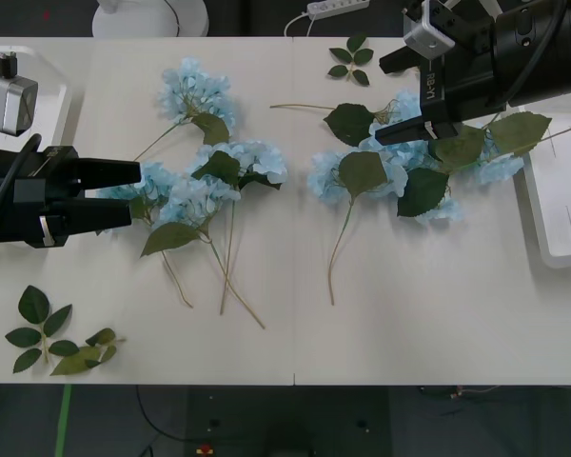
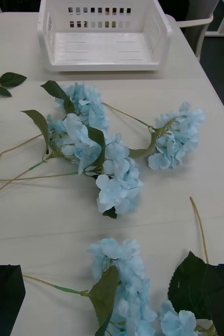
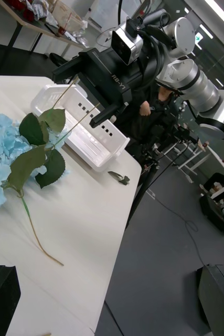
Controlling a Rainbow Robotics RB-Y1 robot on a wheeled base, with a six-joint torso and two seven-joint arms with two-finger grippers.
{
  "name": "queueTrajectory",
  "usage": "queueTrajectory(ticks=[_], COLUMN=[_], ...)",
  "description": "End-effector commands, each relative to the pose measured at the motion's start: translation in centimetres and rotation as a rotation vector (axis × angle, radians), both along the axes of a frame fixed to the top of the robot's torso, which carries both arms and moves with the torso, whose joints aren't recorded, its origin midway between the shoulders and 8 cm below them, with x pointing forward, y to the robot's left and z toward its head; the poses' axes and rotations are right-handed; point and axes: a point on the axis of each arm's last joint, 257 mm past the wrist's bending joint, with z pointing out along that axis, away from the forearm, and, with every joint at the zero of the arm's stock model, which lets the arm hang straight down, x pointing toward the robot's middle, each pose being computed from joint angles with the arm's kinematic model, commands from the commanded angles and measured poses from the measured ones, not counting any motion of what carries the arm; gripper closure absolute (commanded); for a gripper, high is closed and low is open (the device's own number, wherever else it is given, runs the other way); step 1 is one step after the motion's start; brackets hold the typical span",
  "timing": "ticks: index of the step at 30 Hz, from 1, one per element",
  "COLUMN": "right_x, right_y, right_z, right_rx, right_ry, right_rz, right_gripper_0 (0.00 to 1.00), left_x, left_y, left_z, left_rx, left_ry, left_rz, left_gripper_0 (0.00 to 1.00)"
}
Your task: Place the red flowers into the right box and the blue flowers into the left box. If a person shows an open palm, hand one flower to the person first, then continue sorting.
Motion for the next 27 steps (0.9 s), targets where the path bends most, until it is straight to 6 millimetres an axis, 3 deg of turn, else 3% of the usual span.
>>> queueTrajectory(ticks=[1,6,10,14,21,27], right_x=[-0.8,0.7,1.8,4.0,8.2,12.0], right_y=[-1.0,-0.8,-0.7,-1.1,-2.3,-4.2], right_z=[-3.6,-2.7,-1.5,0.4,1.8,2.3], right_rx=[-0.051,-0.059,-0.078,-0.091,-0.129,-0.181], right_ry=[0.049,-0.016,-0.073,-0.098,-0.008,0.034], right_rz=[-0.007,-0.029,-0.036,-0.109,-0.28,-0.442], right_gripper_0=[0.0,0.0,0.0,0.0,0.0,0.0], left_x=[-0.3,4.2,7.3,11.9,19.4,26.1], left_y=[-0.6,2.0,2.9,3.6,4.2,6.8], left_z=[-1.1,1.4,2.8,3.9,2.7,0.5], left_rx=[-0.077,-0.066,-0.013,0.086,0.162,0.318], left_ry=[0.061,-0.002,-0.085,-0.145,-0.104,-0.125], left_rz=[0.017,0.101,0.135,0.202,0.302,0.426], left_gripper_0=[0.0,0.0,0.0,0.0,0.0,0.0])
